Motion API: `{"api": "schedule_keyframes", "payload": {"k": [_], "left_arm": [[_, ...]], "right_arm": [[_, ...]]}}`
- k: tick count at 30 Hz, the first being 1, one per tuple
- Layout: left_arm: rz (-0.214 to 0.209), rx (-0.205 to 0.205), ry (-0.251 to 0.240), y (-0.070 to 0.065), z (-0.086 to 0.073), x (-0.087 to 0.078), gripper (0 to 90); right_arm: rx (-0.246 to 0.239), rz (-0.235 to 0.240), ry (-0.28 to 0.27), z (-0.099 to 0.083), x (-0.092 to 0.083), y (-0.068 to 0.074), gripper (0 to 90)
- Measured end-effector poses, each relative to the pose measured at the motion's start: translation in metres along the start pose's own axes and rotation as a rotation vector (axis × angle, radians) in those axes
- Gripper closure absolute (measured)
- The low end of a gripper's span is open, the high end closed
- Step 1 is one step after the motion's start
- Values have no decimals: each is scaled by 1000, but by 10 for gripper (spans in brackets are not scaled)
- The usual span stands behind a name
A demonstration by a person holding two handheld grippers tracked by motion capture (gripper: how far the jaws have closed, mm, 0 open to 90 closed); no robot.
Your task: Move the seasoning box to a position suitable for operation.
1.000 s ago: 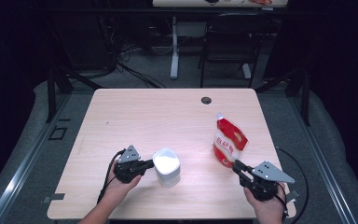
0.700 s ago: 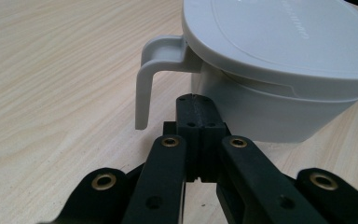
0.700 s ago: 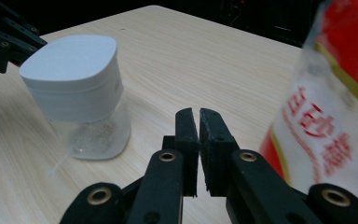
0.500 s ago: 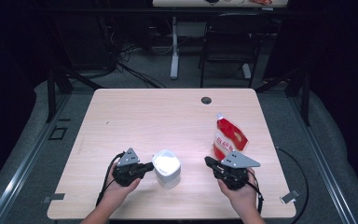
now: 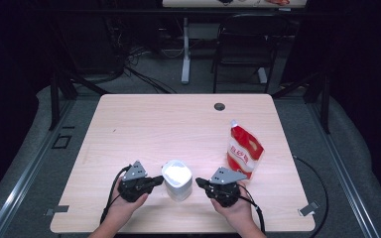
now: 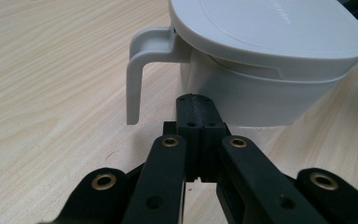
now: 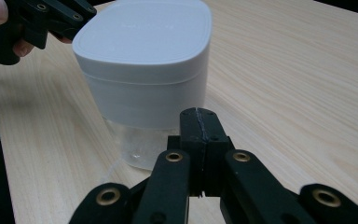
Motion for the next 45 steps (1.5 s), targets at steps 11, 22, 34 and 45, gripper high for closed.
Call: {"api": "schedule_keyframes", "payload": {"k": [11,22,34,45], "left_arm": [[6,-10,1,-2,-1,-1,900],[7,-8,-22,0,6,-9,900],[22,-9,-80,9,31,-18,900],[20,-5,-101,10,52,-10,900]], "right_arm": [[17,10,-6,3,8,0,900],[21,7,-9,2,9,-1,900],[19,13,-18,2,2,3,900],[19,17,-26,2,0,4,900]]}}
Point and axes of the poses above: each handheld gripper's, and its own axes: x roughly forward along the jaws, z roughly out of its top, y roughly to its left, the point moved 1 cm from there along x, roughly forward along the jaws, and after that the axes turned 1 degree about y, right-handed, at the moved point
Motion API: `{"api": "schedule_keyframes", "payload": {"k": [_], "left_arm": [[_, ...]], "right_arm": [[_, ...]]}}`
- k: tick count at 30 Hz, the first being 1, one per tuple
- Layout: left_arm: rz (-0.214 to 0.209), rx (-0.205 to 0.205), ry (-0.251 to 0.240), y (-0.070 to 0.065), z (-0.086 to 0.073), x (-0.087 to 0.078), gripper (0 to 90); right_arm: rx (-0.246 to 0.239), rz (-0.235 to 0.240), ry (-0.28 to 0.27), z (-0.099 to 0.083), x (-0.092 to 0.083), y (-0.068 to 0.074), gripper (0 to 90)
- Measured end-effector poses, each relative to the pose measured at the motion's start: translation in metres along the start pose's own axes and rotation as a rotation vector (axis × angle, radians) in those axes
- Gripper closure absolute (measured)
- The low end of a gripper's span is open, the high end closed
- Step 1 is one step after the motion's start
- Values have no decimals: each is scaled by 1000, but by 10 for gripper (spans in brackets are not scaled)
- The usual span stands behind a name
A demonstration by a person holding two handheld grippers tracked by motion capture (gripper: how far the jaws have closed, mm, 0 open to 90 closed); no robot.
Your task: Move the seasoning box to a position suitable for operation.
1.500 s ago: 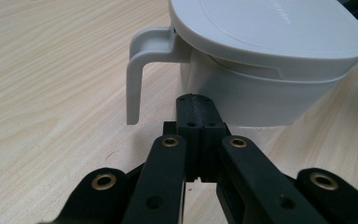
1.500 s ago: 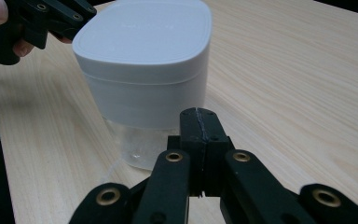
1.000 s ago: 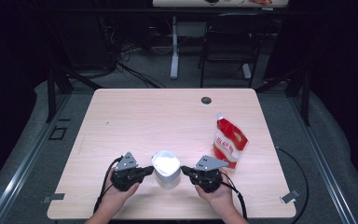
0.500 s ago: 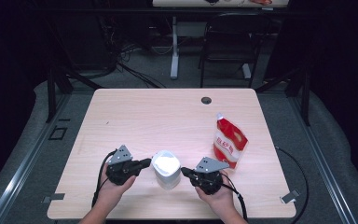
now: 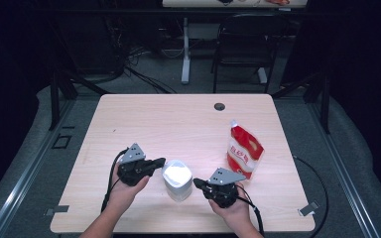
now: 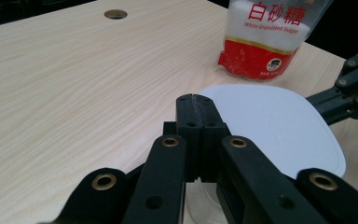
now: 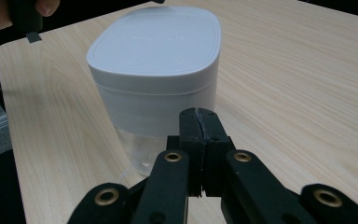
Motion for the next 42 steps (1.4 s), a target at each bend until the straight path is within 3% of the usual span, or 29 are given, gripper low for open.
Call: {"api": "schedule_keyframes", "payload": {"k": [4,5,7,20,42], "left_arm": [[5,15,4,-5,4,5,900],[23,41,21,-8,4,8,900],[30,49,22,-10,4,8,900],[25,41,11,-8,2,8,900],[31,37,8,-8,1,6,900]], "right_arm": [[-9,1,4,0,0,1,900],[-11,2,1,0,0,1,900],[-10,6,-4,0,0,2,900],[-32,18,-1,3,-1,6,900],[-29,34,-29,7,-1,11,900]]}}
Point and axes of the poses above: each handheld gripper's, and its own axes: x roughly forward along the jaws, z roughly out of its top, y roughly to its left, the point moved 1 cm from there along x, roughly forward along the jaws, and after that the axes turned 1 degree about y, right-handed, at the moved point
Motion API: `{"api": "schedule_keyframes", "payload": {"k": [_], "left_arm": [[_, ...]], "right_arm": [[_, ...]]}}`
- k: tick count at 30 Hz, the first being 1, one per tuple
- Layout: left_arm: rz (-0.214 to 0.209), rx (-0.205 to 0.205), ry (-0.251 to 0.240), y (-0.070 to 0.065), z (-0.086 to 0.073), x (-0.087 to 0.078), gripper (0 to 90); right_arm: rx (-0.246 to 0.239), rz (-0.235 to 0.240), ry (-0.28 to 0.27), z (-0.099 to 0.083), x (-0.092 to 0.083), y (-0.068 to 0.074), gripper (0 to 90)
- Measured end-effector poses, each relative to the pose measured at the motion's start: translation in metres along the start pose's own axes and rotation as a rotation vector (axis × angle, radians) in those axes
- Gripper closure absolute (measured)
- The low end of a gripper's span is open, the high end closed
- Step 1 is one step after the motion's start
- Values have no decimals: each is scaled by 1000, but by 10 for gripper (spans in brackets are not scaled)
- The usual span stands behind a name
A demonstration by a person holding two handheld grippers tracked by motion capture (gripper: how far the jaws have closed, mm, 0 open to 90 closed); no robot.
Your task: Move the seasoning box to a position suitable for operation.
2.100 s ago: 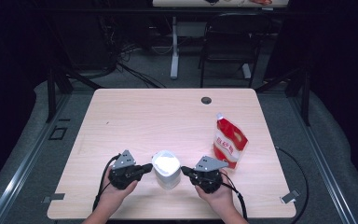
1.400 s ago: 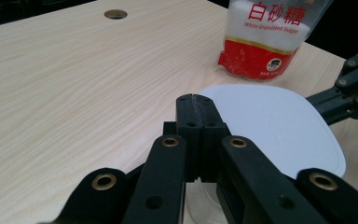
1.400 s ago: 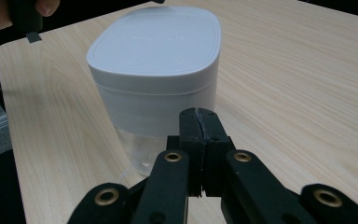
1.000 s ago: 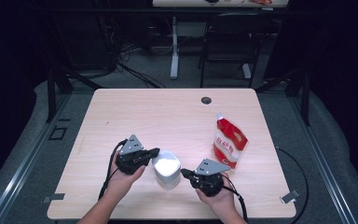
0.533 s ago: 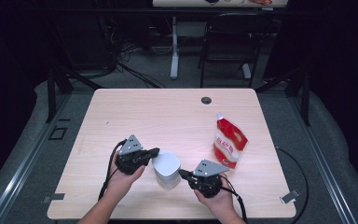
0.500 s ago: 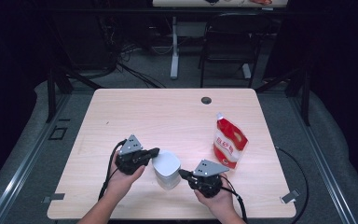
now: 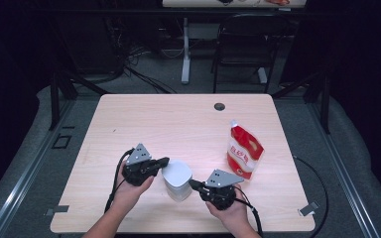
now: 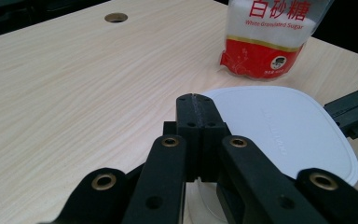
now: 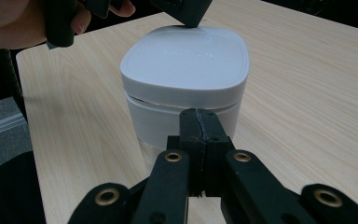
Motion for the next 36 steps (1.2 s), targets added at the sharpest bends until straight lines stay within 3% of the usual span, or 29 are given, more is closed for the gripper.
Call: {"api": "schedule_keyframes", "payload": {"k": [6,17,26,28,36], "left_arm": [[15,-1,11,3,-3,-8,900],[43,-60,25,9,-23,-32,900],[41,-59,38,5,-37,-38,874],[23,-54,31,3,-39,-38,857],[43,-4,42,-2,-41,-35,769]], "right_arm": [[3,-4,-1,0,0,0,900],[3,-5,1,-1,0,-1,898],[-1,-4,-1,0,0,-1,900],[-3,-5,-2,1,0,-1,900],[-2,-3,-12,3,-2,-1,900]]}}
Point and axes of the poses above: each handheld gripper's, and its own axes: x roughly forward along the jaws, z roughly out of its top, y roughly to its left, the point moved 1 cm from there along x, roughly forward along the jaws, and after that the axes turned 1 degree about y, right-handed, at the moved point
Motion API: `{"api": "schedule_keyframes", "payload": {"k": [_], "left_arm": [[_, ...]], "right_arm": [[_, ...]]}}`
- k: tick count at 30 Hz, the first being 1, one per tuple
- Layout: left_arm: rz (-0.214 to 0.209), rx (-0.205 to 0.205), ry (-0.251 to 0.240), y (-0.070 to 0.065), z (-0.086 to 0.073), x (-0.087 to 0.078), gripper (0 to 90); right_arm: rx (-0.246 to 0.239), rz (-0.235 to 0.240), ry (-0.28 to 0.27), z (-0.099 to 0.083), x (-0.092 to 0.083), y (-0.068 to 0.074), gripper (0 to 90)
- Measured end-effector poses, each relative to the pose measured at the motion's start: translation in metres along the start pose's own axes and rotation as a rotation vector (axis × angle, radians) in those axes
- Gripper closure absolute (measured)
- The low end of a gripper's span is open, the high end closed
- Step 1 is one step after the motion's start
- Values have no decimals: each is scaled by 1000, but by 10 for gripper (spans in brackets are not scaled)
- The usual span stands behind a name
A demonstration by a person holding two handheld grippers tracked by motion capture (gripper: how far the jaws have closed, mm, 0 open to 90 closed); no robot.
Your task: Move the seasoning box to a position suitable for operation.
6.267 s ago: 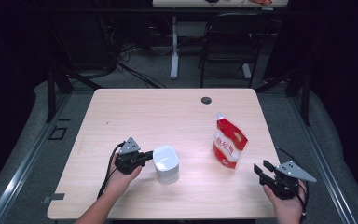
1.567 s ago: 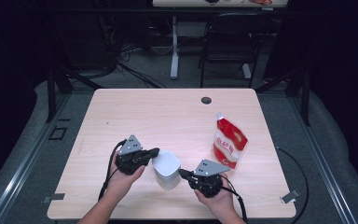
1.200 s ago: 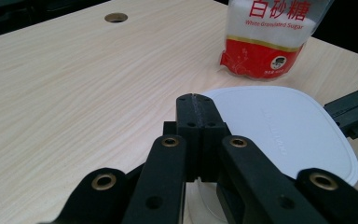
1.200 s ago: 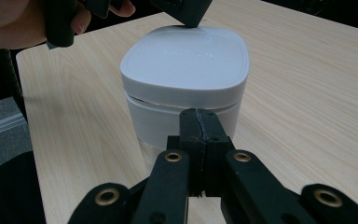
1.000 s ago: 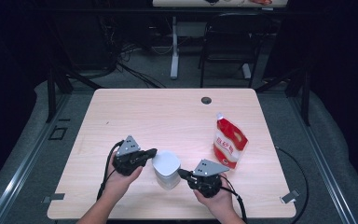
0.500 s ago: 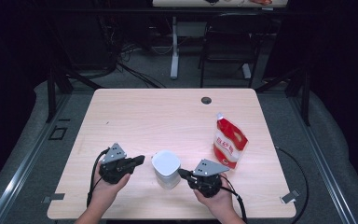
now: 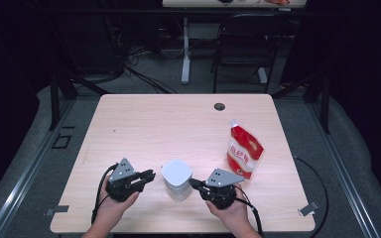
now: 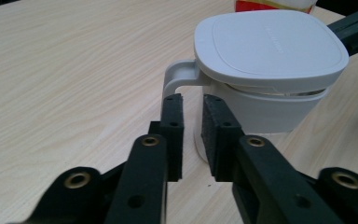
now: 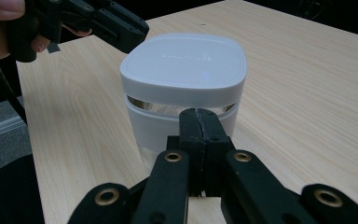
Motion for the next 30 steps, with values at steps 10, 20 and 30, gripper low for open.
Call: {"api": "schedule_keyframes", "payload": {"k": [10,20,30], "left_arm": [[-10,13,-29,-3,2,-5,655],[-6,53,-14,-13,2,1,607],[-4,78,-6,-19,2,4,581]], "right_arm": [[-12,7,-18,9,-1,2,900],[-4,14,-52,19,-6,2,897],[-6,9,-38,17,-5,2,899]]}}
Point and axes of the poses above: each handheld gripper's, and its own axes: x roughly forward along the jaws, z roughly out of its top, y roughly to its left, the point moved 1 cm from there along x, roughly forward along the jaws, and after that the axes turned 1 degree about y, right-handed, at the moved point
